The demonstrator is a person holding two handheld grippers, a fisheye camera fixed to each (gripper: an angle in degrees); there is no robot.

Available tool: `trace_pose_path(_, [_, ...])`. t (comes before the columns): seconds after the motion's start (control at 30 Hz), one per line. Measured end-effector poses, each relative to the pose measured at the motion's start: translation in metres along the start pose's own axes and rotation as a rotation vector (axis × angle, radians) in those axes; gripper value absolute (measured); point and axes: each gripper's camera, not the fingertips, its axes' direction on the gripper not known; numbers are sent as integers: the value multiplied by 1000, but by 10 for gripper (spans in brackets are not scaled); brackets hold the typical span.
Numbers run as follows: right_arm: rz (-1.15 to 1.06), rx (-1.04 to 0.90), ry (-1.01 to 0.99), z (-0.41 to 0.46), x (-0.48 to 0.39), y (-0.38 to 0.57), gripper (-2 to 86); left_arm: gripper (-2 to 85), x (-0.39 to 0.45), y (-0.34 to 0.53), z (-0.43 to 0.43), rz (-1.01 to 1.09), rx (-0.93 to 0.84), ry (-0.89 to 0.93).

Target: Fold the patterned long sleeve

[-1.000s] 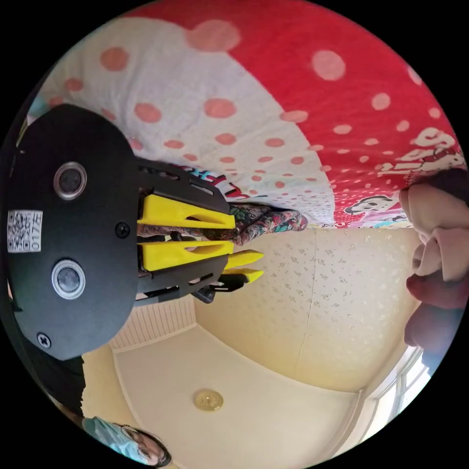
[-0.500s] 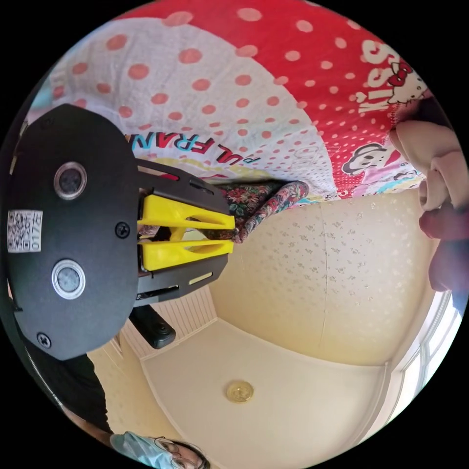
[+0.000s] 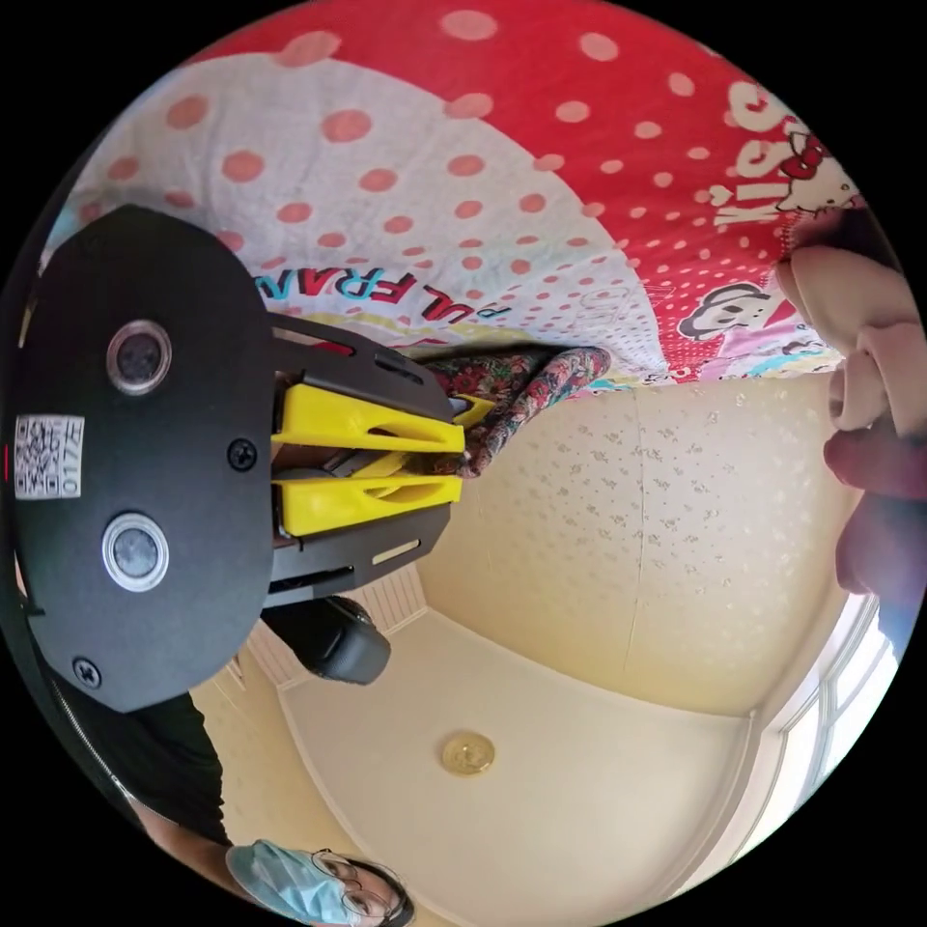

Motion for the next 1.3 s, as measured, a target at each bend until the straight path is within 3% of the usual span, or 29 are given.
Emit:
trace_pose_path(0.1, [113,18,-67,0,51,12,55,52,0,5,5,8,-22,108])
trace_pose_path(0.2, [381,26,-235,12,141,45,54,10,20,12,9,146,-30,249])
trace_pose_path(0.27, [611,138,-429,21,224,94,52,7,31,17,14,217,-58,225])
trace_pose_path(0.37, [945,210,-565,40,322,186,51,38,33,29,30,316,-128,66])
trace_pose_path(0.5, [1189,228,-402,36,383,321,45,63,-4,50,64,258,-239,74])
trace_pose_path(0.67, [1504,-20,-185,46,382,513,39,64,-59,85,104,195,-364,-78])
trace_pose_path(0.77, [1481,-249,-202,76,363,570,39,60,-75,95,116,203,-387,-160])
trace_pose_path(0.93, [1568,-124,-380,83,385,604,55,50,-100,114,119,191,-386,-139])
trace_pose_path(1.07, [1626,-165,-486,80,405,629,76,58,-110,130,123,205,-399,-151])
trace_pose_path(1.2, [1752,-5,-540,41,402,676,74,97,-113,149,130,198,-445,-138])
trace_pose_path(1.3, [1735,168,-406,-7,412,688,51,87,-82,171,148,268,-470,-204])
